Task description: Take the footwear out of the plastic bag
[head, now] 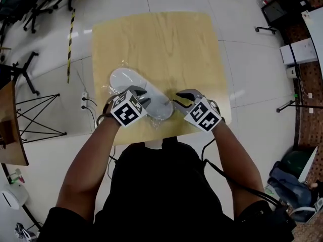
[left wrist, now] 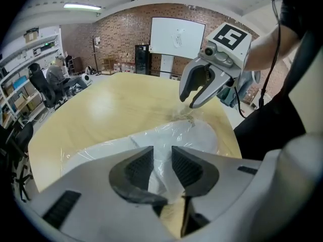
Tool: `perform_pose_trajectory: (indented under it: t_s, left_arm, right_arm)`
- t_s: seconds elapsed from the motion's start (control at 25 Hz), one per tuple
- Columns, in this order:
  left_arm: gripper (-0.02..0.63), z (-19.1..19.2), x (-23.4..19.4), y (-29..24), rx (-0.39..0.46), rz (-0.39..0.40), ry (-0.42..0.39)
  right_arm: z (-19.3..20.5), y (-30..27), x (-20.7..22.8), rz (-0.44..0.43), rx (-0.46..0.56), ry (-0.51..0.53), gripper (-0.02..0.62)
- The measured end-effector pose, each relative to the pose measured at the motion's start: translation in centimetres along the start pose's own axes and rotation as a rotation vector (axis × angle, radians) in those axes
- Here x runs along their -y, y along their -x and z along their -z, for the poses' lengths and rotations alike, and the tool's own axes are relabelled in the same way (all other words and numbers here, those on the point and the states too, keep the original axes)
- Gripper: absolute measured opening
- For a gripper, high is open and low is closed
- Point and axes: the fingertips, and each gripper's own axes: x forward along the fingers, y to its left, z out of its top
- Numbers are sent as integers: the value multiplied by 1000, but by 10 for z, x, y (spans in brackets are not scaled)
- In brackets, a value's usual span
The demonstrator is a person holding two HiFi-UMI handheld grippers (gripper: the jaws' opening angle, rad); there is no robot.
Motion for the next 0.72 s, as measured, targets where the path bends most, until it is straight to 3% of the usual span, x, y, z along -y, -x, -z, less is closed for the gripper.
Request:
perform_pose_trajectory:
  t_s: [0.2, 0.44, 0.52, 0.56, 0.64, 0.72]
  left_arm:
    - [112, 2, -1, 0, 18, 0, 17]
    - [109, 1, -4, 1, 36, -8, 35]
    - [109, -1, -2, 0, 41, -5, 36]
    - [109, -2, -2, 0, 42, -3, 34]
    - [107, -4, -2, 1, 41, -3, 29]
    - [107, -4, -4, 2, 41, -8, 28]
  right_arm:
    - [7, -6, -12, -29, -37, -3, 1]
    - [17, 15, -34, -14, -27, 12, 0]
    - [17, 23, -32, 10, 7, -29, 3]
    - [17, 24, -27, 23, 25, -70, 27]
    - [15, 21, -13, 27, 37, -146, 194]
    - [13, 11, -5, 4, 24, -174, 207]
